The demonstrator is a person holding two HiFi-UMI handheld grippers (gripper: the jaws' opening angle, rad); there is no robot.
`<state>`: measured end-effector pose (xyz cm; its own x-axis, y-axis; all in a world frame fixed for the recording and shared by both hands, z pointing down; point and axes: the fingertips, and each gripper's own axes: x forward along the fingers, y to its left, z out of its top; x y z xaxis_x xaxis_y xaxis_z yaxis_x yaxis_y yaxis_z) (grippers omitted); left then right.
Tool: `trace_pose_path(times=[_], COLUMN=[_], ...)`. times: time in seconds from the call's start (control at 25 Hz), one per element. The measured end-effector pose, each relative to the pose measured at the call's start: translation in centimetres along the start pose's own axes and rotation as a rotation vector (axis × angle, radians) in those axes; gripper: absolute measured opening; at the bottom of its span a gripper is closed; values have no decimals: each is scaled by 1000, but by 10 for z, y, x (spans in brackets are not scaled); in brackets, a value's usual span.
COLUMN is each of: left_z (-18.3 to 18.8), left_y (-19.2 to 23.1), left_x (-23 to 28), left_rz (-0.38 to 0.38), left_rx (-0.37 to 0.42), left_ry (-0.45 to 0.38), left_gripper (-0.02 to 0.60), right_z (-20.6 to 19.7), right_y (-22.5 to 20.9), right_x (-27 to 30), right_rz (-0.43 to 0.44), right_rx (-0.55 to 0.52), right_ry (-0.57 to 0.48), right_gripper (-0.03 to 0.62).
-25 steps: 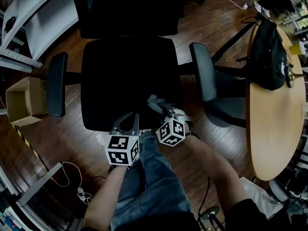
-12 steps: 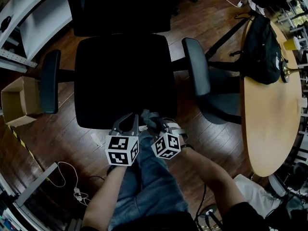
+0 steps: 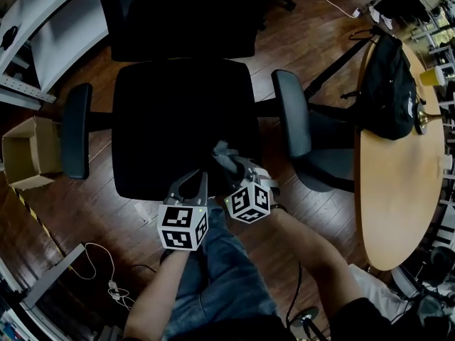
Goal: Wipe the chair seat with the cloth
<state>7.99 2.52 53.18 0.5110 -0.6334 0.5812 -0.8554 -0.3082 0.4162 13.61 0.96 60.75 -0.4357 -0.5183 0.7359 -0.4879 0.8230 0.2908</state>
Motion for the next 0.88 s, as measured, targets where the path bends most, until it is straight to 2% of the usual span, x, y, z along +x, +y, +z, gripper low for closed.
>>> trace_pose_path(times=[0.2, 0.36, 0.64, 0.88], left_z=[39, 55, 69, 84], left_y=[8, 23, 47, 86], left_x=[7, 20, 47, 64], left_rz=[-9, -1, 14, 66], left_rx=[14, 23, 7, -41], left_ry=[-50, -44, -5, 10], left_gripper=[-2, -2, -2, -2], right_z=[31, 48, 44, 26], right_y=[-71, -122, -180, -227], right_x=[28, 57, 106, 137], right_rz=[-93, -152, -176, -207], right_rx=[32, 100, 130, 133], right_ry=[-24, -4, 71, 162], right_gripper=[12, 13, 13, 12])
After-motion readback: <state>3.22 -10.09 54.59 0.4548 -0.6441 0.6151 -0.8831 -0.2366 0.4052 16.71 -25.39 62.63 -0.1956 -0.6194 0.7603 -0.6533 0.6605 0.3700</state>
